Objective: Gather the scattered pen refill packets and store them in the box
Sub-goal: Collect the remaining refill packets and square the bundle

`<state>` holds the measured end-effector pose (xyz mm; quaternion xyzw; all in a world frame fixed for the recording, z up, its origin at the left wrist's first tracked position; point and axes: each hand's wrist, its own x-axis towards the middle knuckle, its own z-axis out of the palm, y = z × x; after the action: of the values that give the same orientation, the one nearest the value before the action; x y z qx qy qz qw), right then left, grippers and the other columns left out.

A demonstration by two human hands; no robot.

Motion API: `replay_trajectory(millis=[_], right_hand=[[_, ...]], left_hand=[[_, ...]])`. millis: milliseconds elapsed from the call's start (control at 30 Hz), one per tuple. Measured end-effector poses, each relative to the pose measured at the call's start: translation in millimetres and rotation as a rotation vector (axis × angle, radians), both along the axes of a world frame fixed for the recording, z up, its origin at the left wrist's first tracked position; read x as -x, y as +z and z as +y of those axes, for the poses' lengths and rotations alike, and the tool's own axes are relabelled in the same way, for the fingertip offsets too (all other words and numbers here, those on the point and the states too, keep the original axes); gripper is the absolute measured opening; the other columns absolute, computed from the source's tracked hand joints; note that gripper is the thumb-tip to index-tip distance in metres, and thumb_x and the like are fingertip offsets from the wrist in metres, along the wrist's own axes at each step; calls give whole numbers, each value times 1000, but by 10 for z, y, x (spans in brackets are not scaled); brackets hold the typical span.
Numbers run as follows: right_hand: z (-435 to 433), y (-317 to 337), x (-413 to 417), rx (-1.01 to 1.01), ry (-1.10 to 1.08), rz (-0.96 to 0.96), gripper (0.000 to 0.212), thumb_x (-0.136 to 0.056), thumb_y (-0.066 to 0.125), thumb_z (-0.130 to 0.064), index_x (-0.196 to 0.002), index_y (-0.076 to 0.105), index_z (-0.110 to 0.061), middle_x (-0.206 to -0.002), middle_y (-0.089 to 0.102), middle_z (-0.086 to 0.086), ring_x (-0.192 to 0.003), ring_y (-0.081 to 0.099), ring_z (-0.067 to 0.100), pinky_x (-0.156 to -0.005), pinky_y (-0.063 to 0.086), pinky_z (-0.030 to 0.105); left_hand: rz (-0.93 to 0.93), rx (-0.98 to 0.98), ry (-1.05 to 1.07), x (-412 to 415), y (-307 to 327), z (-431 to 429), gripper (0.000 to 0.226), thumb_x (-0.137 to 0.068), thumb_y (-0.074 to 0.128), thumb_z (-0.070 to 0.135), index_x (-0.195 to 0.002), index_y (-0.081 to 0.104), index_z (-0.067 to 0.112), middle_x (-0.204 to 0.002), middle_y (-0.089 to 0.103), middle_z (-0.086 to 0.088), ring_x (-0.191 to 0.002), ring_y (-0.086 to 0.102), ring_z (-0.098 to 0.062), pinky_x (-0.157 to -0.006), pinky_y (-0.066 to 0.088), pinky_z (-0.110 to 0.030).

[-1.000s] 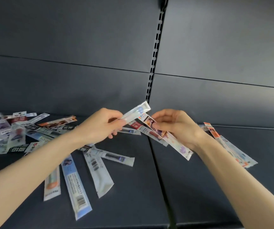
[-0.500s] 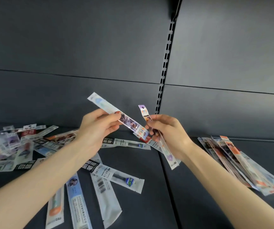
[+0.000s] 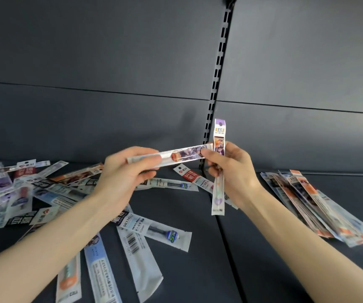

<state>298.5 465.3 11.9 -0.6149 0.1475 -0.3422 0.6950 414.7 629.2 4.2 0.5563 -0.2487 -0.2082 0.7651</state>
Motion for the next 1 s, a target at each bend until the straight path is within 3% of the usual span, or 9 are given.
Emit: replay_trajectory(millis=[133, 233, 333, 400, 500, 567, 700, 833, 1000], right_hand=[[104, -42, -14, -145, 89, -87, 7, -84, 67, -5, -89, 63, -2, -69, 56, 6, -50, 38, 11, -47, 41, 18], [214, -90, -21, -145, 221, -4, 7, -85, 64, -8, -90, 66, -4, -79, 68, 7, -59, 59, 16, -63, 56, 29], [178, -48, -5, -108, 218, 23, 10, -91, 57, -11, -87, 64, -5, -75, 72, 7, -67, 65, 21, -73, 55, 38], [54, 41, 26, -40, 147, 32, 16, -97, 49, -16, -86, 58, -8, -67, 70, 6, -62, 63, 20, -70, 55, 37], [-157, 129, 81, 100, 62, 163, 23, -100, 43, -27, -91, 57, -11, -59, 56, 5, -51, 52, 18, -59, 53, 38], [-249, 91, 76, 259, 40, 341, 24, -98, 47, -30, -94, 60, -9, -61, 44, 2, -48, 36, 12, -47, 37, 27], [-331, -65, 19, 676, 13, 707, 33, -85, 66, -30, -62, 50, -12, -55, 36, -1, -51, 29, 13, -52, 28, 26], [-389, -157, -12, 761, 24, 906, 38, -73, 79, -28, -64, 47, -9, -62, 46, 2, -55, 40, 18, -53, 33, 27], [-364, -190, -48, 747, 19, 969, 30, -72, 79, -20, -89, 60, -4, -72, 56, 2, -62, 52, 19, -55, 42, 27]], left_hand=[[-323, -310, -60, 165, -73, -33, 14, -67, 80, 3, -75, 71, 10, -72, 75, -4, -66, 68, -11, -66, 54, -22], [-339, -274, -102, 297, -89, -109, 16, -67, 81, 2, -78, 69, 4, -72, 74, -10, -66, 70, -17, -65, 59, -26], [-345, -265, -131, 270, -92, -116, 12, -73, 77, 4, -83, 71, 5, -77, 75, -10, -73, 72, -16, -65, 57, -23], [-409, -347, -135, 164, -98, -96, 10, -75, 76, 9, -85, 73, 9, -79, 76, -6, -76, 72, -13, -71, 56, -23], [-712, -610, -37, -102, -125, -113, 13, -76, 76, 22, -88, 74, 19, -86, 73, 6, -86, 67, -6, -83, 52, -25], [-895, -788, -29, -205, -139, -162, 25, -81, 70, 33, -104, 69, 22, -106, 68, 5, -104, 61, -12, -92, 46, -34], [-1116, -1057, -74, -252, -245, -274, 44, -95, 47, 41, -135, 48, 22, -141, 49, 3, -130, 42, -20, -103, 32, -38], [-1196, -992, -101, -264, -352, -282, 32, -94, 51, 34, -124, 59, 25, -128, 57, 8, -119, 48, -15, -101, 31, -33], [-1056, -809, -90, -278, -295, -255, 24, -78, 74, 26, -102, 69, 27, -100, 63, 9, -94, 57, -12, -88, 43, -32]])
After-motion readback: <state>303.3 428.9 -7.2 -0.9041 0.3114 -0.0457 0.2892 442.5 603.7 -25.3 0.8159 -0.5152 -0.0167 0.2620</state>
